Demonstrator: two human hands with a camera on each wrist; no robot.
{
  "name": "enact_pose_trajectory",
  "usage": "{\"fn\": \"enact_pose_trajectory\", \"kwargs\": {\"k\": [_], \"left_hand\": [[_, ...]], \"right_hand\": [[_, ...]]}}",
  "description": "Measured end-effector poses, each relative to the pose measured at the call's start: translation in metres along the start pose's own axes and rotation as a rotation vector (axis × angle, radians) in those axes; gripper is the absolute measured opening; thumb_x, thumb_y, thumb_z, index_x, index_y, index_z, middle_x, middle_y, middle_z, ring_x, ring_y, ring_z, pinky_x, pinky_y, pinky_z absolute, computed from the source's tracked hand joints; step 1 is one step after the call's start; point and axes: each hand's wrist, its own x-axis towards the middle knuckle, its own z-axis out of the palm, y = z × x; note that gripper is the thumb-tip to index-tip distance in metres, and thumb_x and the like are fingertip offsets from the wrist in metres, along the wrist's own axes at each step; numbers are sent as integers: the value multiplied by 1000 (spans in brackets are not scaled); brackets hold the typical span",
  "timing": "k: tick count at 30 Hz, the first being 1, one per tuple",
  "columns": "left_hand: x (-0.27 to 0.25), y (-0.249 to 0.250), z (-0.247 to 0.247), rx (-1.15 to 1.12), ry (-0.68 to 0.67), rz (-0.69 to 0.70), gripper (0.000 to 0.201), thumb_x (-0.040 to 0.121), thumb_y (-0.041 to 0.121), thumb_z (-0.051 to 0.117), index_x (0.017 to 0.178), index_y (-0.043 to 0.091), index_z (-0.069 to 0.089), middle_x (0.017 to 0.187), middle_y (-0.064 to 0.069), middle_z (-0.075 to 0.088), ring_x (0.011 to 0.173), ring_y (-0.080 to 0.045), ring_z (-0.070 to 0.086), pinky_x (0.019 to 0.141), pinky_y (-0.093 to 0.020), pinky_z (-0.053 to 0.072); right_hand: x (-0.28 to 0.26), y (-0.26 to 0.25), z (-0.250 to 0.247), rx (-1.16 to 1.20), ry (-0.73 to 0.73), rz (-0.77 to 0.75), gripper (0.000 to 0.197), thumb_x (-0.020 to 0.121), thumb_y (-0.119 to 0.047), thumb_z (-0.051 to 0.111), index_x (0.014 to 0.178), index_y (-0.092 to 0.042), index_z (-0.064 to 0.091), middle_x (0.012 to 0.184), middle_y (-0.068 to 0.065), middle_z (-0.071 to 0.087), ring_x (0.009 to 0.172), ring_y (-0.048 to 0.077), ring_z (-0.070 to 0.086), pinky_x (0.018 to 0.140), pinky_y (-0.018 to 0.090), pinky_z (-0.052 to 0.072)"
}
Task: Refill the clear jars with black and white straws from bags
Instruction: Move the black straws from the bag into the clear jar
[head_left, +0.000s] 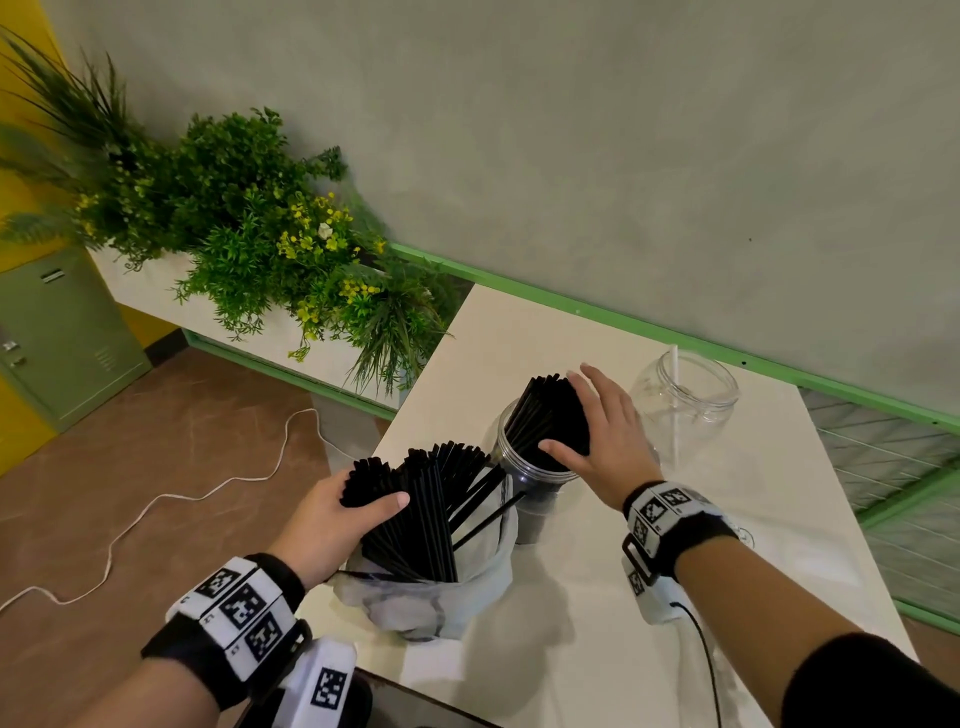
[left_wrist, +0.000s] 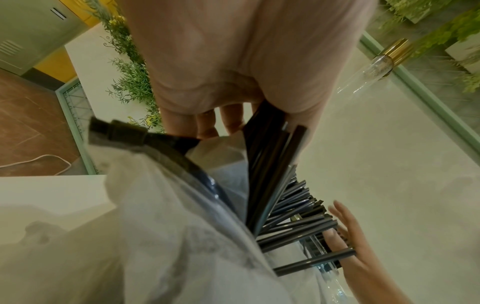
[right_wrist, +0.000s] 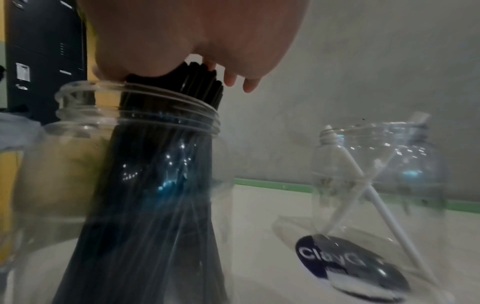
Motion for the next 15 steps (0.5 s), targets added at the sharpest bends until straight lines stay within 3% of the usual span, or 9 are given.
{"fn": "enact_pose_trajectory", "kwargs": {"k": [4,6,8,11,15], "left_hand": [[1,0,-1,7,1,-11,15,82,23,72,95,17,68,89,1,73,85,-11,69,74,-22,48],[2,1,-1,14,12,-16,16,80,24,73,94,18,68,88,1,73,84,-11,69,75,-23,48],[2,3,-1,41,17,-8,15,81,24,73,93,18,67,87,2,72,82,-7,67,72,-20,47],[3,7,1,61,22,1,13,82,22,72,93,18,67,87,2,72,78,-2,66,67,-15,44],[4,7,1,37,18,-17,18,81,22,73,98,18,67,91,3,72,84,-6,67,70,-17,47]], "right_hand": [[36,-15,-3,-21,-48,-61,84,80,-73,45,149,-29,24,156,-1,25,142,24,21,115,44,20],[49,-20,-2,-34,-138,-86,76,82,-68,51,146,-30,33,150,-1,36,137,23,30,114,44,29],[54,-24,0,-46,-195,-76,62,84,-64,54,134,-28,48,133,-1,51,121,22,44,101,42,42],[56,-29,0,-59,-102,-44,50,84,-63,55,116,-24,60,111,-2,57,104,19,49,84,35,47],[57,-30,1,13,25,0,46,86,-59,55,111,-21,64,106,-2,60,100,20,49,85,35,46]]}}
